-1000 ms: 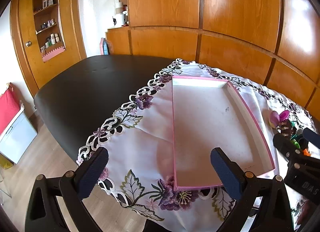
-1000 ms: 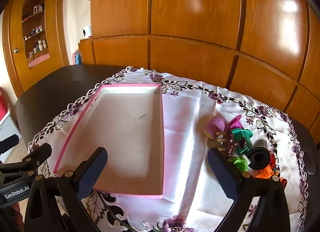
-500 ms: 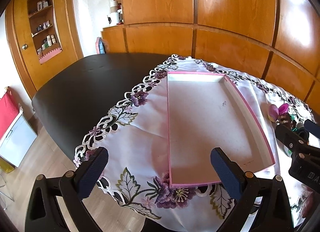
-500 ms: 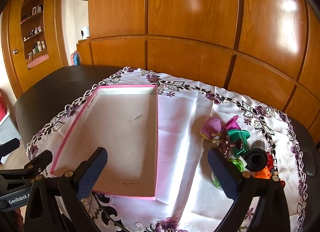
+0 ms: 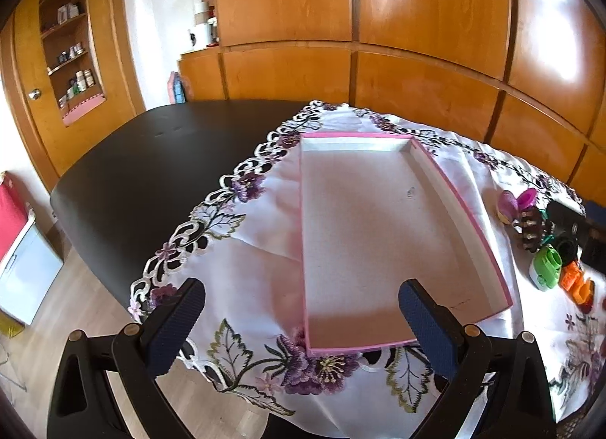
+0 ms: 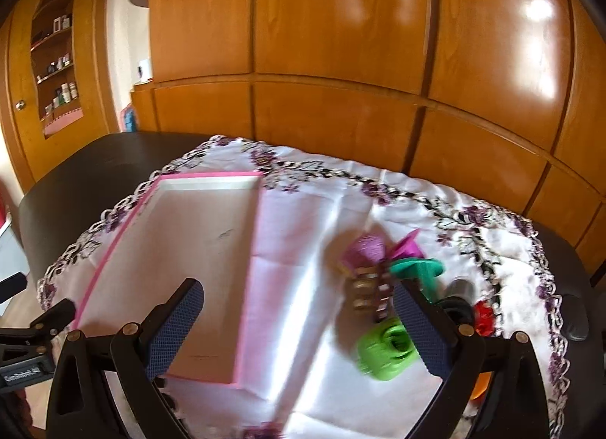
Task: Organize rigid objects
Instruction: 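Grasp the green plug-in device with the left tool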
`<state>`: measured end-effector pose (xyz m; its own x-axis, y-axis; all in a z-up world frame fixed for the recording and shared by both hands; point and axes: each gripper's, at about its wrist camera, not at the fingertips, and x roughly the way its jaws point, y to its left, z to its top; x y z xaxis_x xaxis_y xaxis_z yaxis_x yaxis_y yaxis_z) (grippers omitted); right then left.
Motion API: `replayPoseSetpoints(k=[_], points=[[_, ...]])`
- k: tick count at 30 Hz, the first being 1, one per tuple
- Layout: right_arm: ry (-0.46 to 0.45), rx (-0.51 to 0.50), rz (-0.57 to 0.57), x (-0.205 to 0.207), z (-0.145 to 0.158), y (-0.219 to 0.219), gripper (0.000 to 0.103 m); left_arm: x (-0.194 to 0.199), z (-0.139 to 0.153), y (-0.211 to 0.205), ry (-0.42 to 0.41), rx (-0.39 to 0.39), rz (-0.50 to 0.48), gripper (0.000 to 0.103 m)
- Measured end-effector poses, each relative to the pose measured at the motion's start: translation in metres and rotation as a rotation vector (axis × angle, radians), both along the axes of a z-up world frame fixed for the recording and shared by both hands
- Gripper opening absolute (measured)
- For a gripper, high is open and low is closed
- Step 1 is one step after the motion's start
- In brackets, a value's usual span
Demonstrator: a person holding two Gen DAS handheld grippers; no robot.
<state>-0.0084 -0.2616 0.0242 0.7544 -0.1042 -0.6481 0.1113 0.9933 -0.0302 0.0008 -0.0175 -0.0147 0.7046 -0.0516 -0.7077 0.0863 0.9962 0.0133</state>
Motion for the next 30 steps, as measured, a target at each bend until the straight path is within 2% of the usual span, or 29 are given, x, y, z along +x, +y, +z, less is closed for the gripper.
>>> replayPoseSetpoints(k=[8,12,14,16,17,18,22,27,30], points=[[-0.051,0.004,-0.132,0.003,0.018,-0.099,0.102,0.003,0.003,-0.012,0.035,-0.06,-0.082,0.103],[-0.002,0.018,-0.214,0.008,0.001,-0.155,0.102,0.005,0.001,-0.025,0.054,-0.056,-0.14,0.102],[0.032,0.062,-0.27,0.007,-0.016,-0.183,0.102,0.007,-0.001,-0.032,0.069,-0.052,-0.157,0.102],[0.095,0.21,-0.342,0.007,-0.029,-0.211,0.102,0.01,-0.003,-0.041,0.091,-0.065,-0.186,0.102],[0.083,0.285,-0.348,0.005,-0.03,-0.219,0.102,0.012,-0.004,-0.044,0.099,-0.071,-0.198,0.102],[0.073,0.332,-0.359,0.004,-0.031,-0.226,0.102,0.013,-0.004,-0.051,0.105,-0.075,-0.214,0.101],[0.063,0.417,-0.375,-0.002,-0.031,-0.236,0.102,0.016,0.003,-0.082,0.102,-0.064,-0.302,0.101],[0.057,0.433,-0.383,-0.005,-0.028,-0.238,0.102,0.012,0.007,-0.135,0.092,-0.039,-0.47,0.101],[0.048,0.432,-0.383,-0.004,-0.028,-0.239,0.102,0.012,0.002,-0.176,0.12,-0.003,-0.581,0.089]])
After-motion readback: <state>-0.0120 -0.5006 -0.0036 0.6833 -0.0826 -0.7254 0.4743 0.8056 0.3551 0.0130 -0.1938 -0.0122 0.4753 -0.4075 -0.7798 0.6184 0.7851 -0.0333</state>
